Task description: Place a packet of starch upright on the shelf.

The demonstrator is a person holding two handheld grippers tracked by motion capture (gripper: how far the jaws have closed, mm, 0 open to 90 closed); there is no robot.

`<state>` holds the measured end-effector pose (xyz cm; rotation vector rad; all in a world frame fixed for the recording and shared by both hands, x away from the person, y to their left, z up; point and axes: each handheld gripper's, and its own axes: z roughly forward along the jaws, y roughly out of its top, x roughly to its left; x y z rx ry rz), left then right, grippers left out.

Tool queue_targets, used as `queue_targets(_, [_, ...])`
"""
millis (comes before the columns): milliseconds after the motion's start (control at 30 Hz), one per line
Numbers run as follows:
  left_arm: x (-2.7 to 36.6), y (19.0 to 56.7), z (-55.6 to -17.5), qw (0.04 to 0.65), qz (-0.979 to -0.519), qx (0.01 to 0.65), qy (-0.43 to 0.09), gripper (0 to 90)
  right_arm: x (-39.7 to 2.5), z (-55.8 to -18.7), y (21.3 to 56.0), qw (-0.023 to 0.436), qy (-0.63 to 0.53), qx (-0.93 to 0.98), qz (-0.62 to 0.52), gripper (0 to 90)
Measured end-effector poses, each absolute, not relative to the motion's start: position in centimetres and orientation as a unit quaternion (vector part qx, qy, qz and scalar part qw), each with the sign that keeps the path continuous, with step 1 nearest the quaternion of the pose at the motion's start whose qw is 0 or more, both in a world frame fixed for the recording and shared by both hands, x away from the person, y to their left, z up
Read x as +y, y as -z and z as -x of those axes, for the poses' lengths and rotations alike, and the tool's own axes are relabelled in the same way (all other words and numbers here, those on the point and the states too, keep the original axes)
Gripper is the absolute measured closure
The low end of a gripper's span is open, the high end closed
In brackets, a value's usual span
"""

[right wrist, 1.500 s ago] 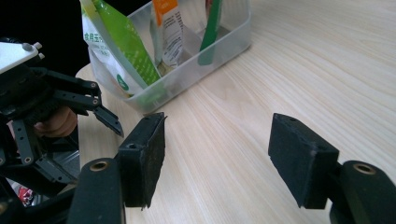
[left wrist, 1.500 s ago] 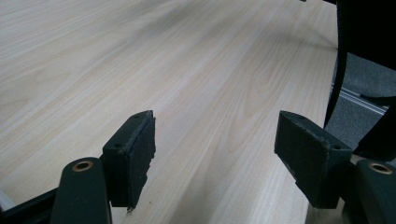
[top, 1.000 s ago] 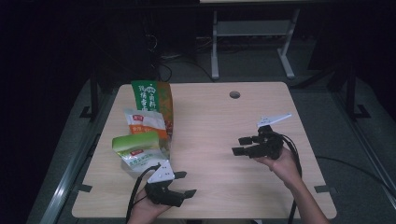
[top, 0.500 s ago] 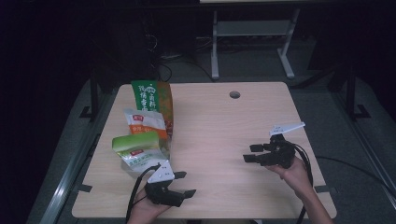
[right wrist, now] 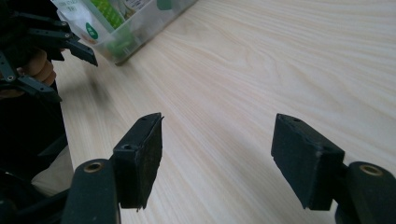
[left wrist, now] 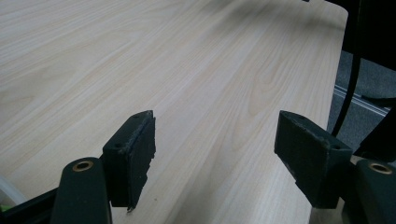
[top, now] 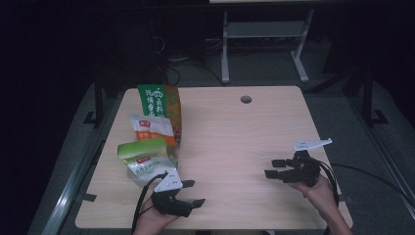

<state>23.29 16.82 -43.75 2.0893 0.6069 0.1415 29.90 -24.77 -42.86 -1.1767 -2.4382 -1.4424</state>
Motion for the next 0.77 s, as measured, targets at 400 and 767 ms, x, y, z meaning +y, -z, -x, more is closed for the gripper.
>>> queue_targets(400, [16.8, 43.7, -23.2, 0.462, -0.851, 0.244, -0.052, 28.7, -26.2, -27.4, 43.7, 0.026, 0.472, -0.788, 0.395, 31.7])
queue_targets(767, [16.4, 43.9, -23.0, 0.458, -0.854, 0.244, -0.045, 28.5, -26.0, -24.7, 43.9, -0.02, 0.477, -0.784, 0.396, 29.0])
